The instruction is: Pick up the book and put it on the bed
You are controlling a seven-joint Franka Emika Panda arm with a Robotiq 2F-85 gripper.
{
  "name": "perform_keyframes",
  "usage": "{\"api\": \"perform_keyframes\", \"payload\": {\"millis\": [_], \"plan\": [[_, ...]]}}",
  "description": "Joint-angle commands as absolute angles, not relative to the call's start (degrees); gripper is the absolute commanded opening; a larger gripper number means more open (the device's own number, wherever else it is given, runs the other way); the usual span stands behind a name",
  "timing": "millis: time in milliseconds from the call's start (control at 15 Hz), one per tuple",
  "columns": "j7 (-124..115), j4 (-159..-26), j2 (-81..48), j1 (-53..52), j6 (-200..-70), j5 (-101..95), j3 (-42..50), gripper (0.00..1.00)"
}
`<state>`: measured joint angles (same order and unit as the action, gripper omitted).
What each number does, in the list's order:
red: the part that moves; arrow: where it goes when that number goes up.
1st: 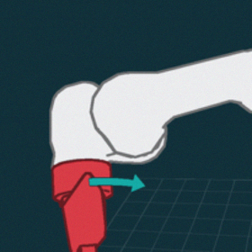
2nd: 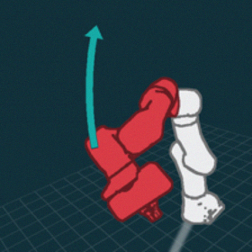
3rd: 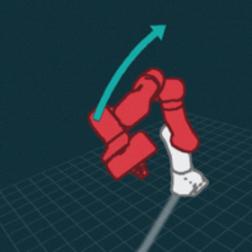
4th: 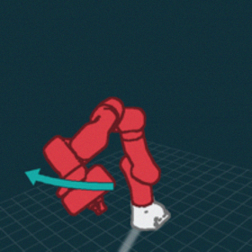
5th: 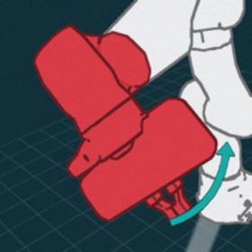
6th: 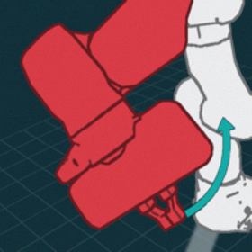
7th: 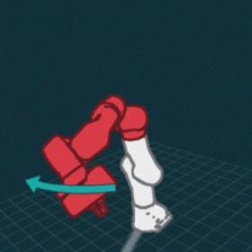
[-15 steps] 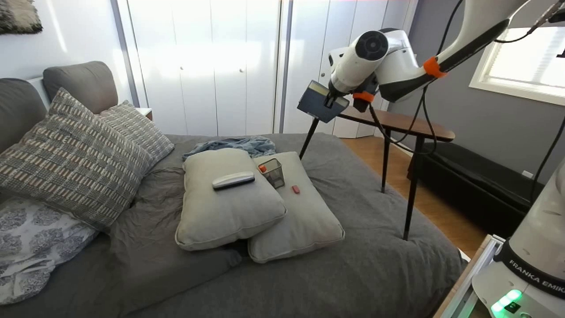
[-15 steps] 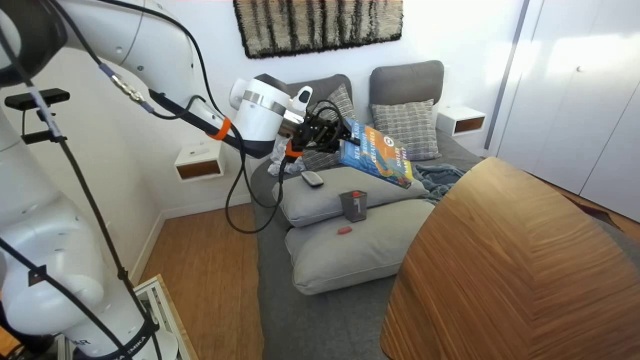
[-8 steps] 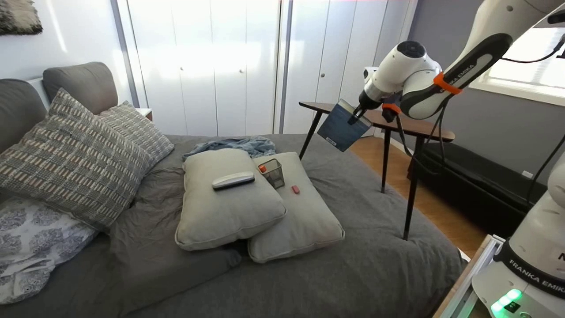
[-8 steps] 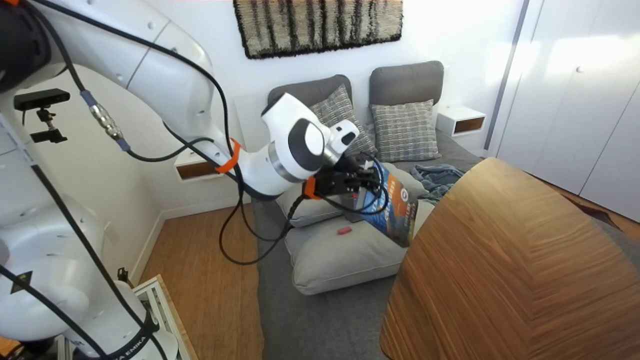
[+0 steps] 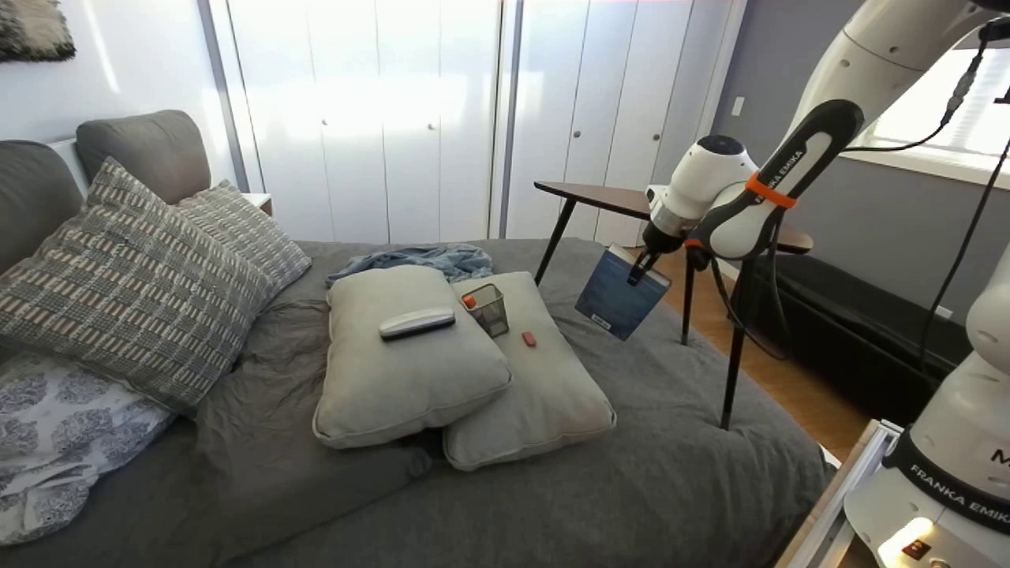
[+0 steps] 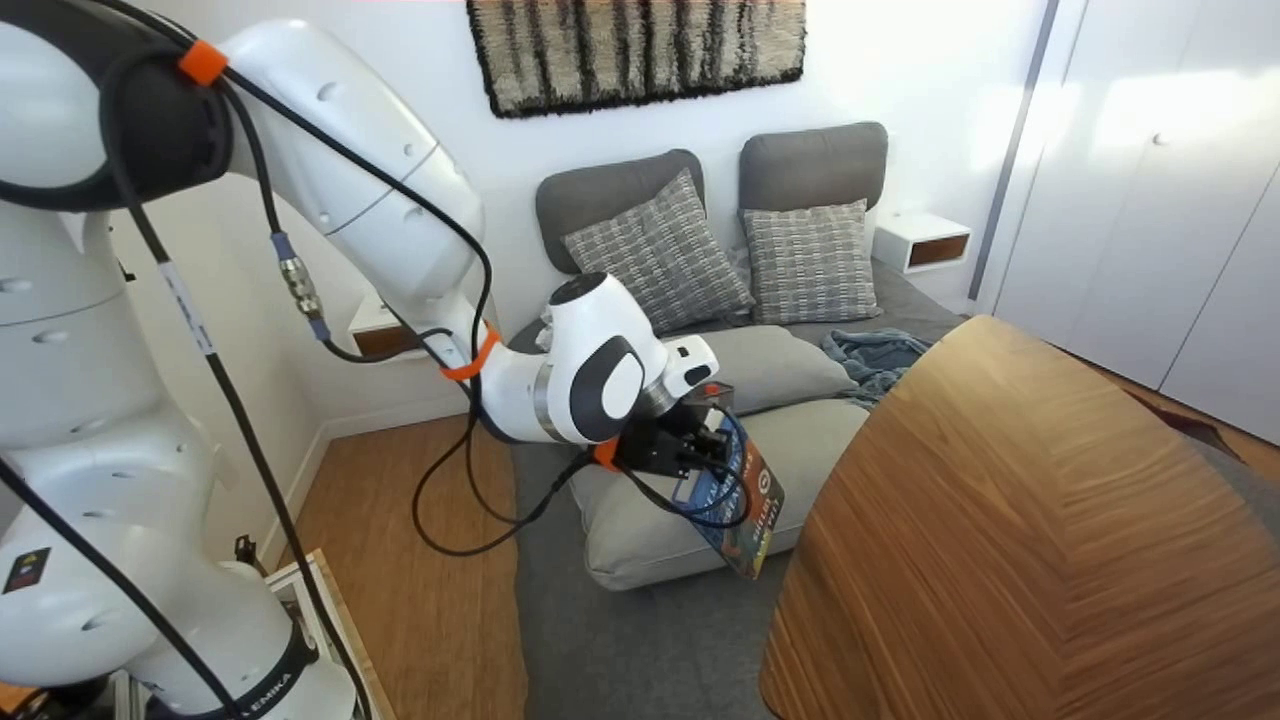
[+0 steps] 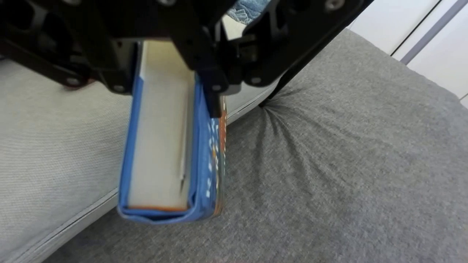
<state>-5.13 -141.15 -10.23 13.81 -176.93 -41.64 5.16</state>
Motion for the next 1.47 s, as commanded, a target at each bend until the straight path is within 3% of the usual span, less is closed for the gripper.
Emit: {"api": "perform_keyframes", "payload": {"millis": [0, 67, 400, 800, 1400], "plan": [[-5.1, -141.1, -10.1, 13.9, -176.9, -41.6, 5.2, 0.36], [-5.1, -141.0, -11.0, 14.8, -175.2, -37.4, 3.3, 0.11], [-10.8, -135.1, -15.9, 12.8, -161.5, -26.9, 0.5, 0.11], [-21.0, -123.6, -22.4, 1.8, -148.2, -16.7, 9.3, 0.11], [-35.0, -110.5, -35.1, -6.6, -144.3, -15.4, 13.2, 0.11]]}}
